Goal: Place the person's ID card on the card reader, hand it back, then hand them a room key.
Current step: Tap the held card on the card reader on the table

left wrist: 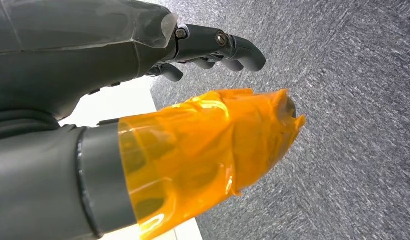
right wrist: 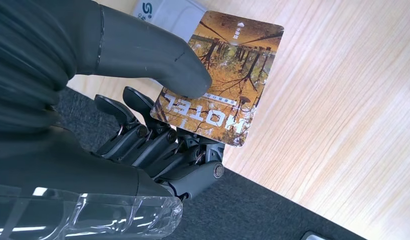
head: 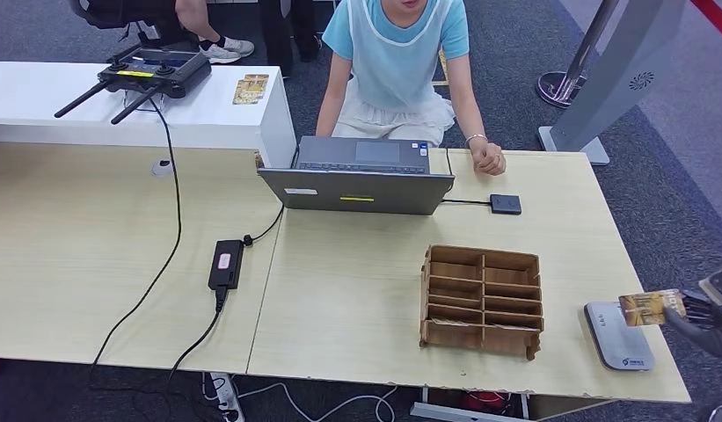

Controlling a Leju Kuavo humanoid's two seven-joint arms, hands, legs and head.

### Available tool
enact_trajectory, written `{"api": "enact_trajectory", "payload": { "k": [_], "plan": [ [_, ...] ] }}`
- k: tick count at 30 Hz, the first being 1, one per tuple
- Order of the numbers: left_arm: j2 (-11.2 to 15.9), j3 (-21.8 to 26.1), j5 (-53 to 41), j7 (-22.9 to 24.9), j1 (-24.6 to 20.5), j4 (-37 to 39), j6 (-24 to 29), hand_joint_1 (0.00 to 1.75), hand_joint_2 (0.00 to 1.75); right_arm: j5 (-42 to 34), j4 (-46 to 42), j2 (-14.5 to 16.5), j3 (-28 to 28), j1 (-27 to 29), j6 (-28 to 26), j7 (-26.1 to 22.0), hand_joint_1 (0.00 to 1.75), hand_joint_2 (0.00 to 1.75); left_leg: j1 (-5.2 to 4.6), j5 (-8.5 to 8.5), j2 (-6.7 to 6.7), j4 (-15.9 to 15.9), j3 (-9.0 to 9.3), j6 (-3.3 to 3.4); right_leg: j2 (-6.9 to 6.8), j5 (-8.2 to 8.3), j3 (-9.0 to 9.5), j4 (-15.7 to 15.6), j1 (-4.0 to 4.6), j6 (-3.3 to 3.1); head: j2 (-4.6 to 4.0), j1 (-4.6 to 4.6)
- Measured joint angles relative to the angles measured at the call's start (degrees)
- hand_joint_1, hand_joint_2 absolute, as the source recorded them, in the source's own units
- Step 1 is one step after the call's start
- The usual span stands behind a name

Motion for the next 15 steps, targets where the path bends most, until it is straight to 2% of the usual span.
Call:
{"api": "enact_trajectory", "payload": {
  "k": [15],
  "plan": [
    [0.0,0.0,-0.2,-0.1,0.0,0.0,0.0,0.00,0.00,3.1,2.1,1.3,0.9,-1.0,-0.6,-0.3,1.75,1.75,0.00,0.00,0.00,0.0,0.00,0.00,0.00,0.00,0.00,0.0,0.00,0.00,0.01,-0.01]
  ]
}}
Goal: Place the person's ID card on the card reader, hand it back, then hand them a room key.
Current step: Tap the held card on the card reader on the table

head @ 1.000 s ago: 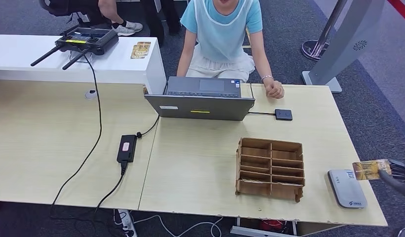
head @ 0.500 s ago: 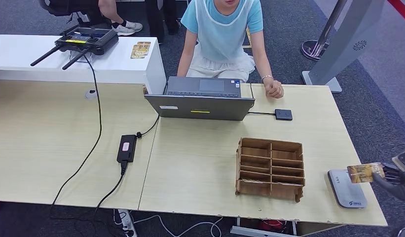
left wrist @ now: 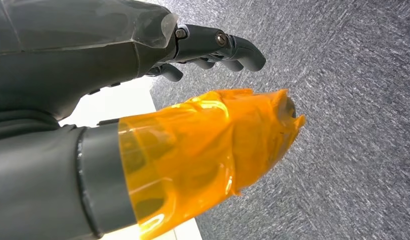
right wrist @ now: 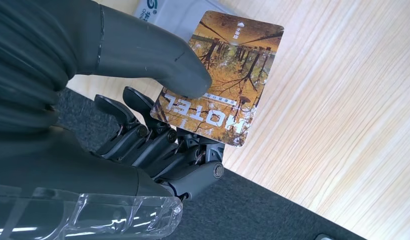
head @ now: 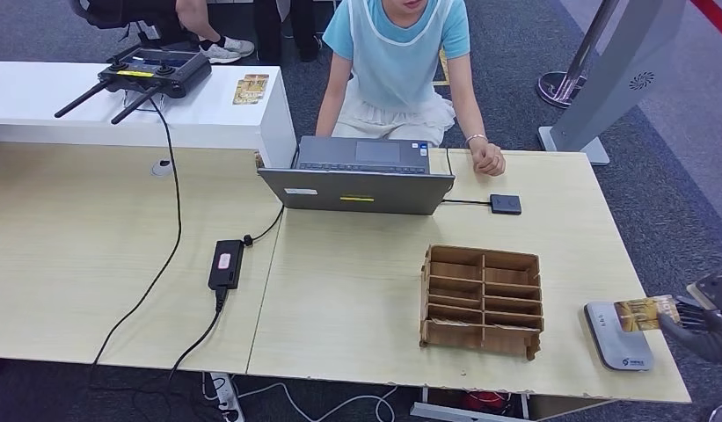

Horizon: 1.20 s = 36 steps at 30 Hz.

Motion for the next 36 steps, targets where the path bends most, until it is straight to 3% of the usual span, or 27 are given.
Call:
{"api": "enact_trajectory", "payload": {
  "k": [36],
  "plan": [
    [0.0,0.0,0.0,0.0,0.0,0.0,0.0,0.00,0.00,1.9,3.5,0.7,3.1,-1.0,0.1,-0.7,1.75,1.75,0.00,0.00,0.00,0.0,0.00,0.00,0.00,0.00,0.00,0.0,0.00,0.00,-0.01,0.01]
  ]
}}
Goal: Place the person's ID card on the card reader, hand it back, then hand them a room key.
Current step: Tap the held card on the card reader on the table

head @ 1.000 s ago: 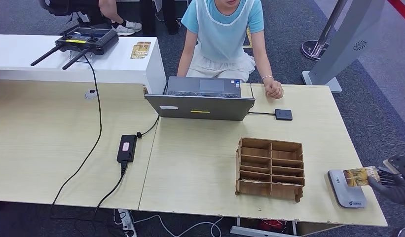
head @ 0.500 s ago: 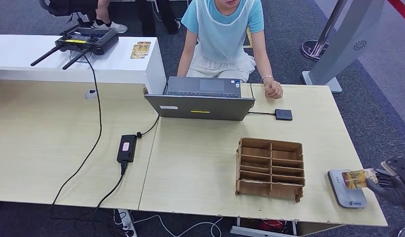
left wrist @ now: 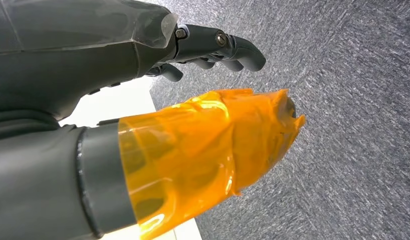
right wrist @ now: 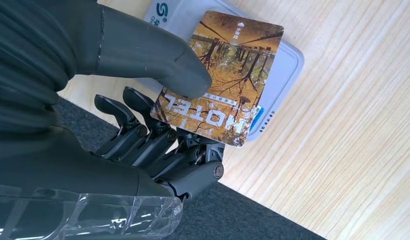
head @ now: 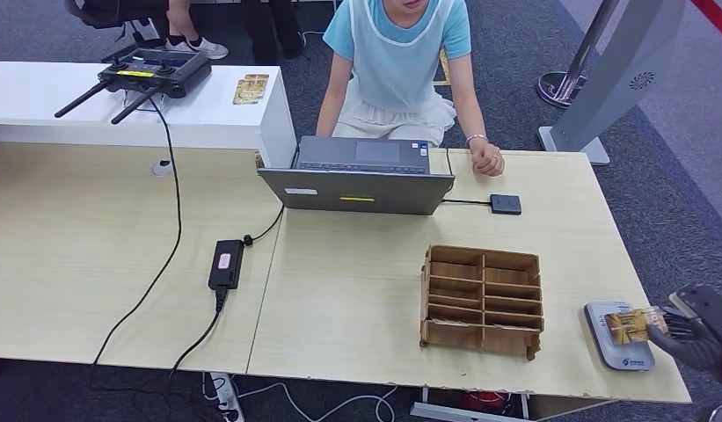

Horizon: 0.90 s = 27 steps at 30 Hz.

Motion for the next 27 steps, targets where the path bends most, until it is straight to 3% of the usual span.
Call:
{"api": "enact_trajectory", "payload": {
  "k": [27],
  "plan": [
    [0.0,0.0,0.0,-0.1,0.0,0.0,0.0,0.00,0.00,11.0,3.9,2.8,3.0,-3.9,-6.3,0.6,1.75,1.75,0.00,0.00,0.03,0.0,0.02,0.00,0.02,0.00,0.02,0.0,0.01,0.00,-0.01,0.00]
  ]
}}
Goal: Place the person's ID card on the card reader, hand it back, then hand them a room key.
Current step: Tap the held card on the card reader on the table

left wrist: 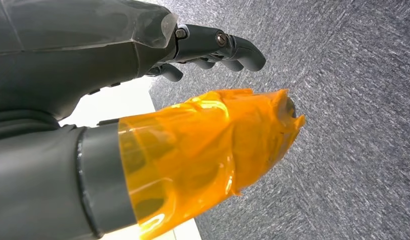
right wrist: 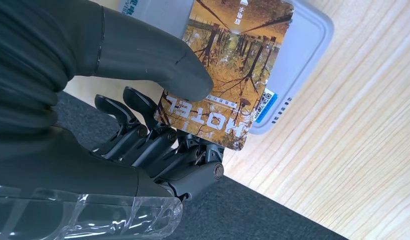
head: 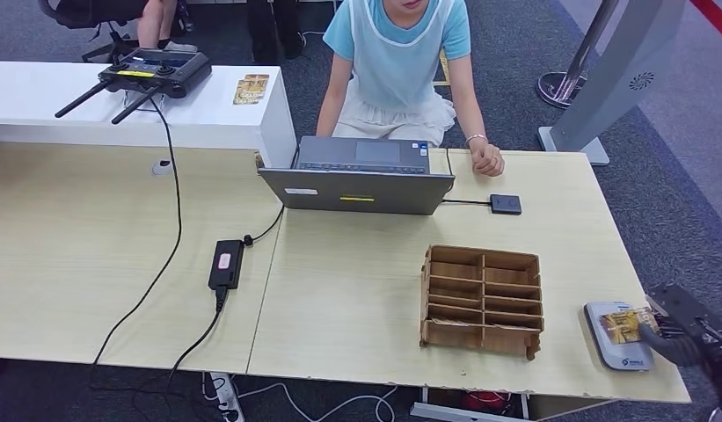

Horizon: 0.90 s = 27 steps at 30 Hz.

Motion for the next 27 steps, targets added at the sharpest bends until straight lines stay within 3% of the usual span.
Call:
{"api": "enact_trajectory", "payload": {
  "k": [27],
  "plan": [
    [0.0,0.0,0.0,0.0,0.0,0.0,0.0,0.00,0.00,-0.7,-1.1,-0.3,0.0,-4.3,2.4,-0.3,1.75,1.75,-0.01,0.00,-0.01,0.0,-0.01,0.00,-0.01,0.01,0.00,0.0,-0.01,0.01,0.01,0.00]
  ]
}}
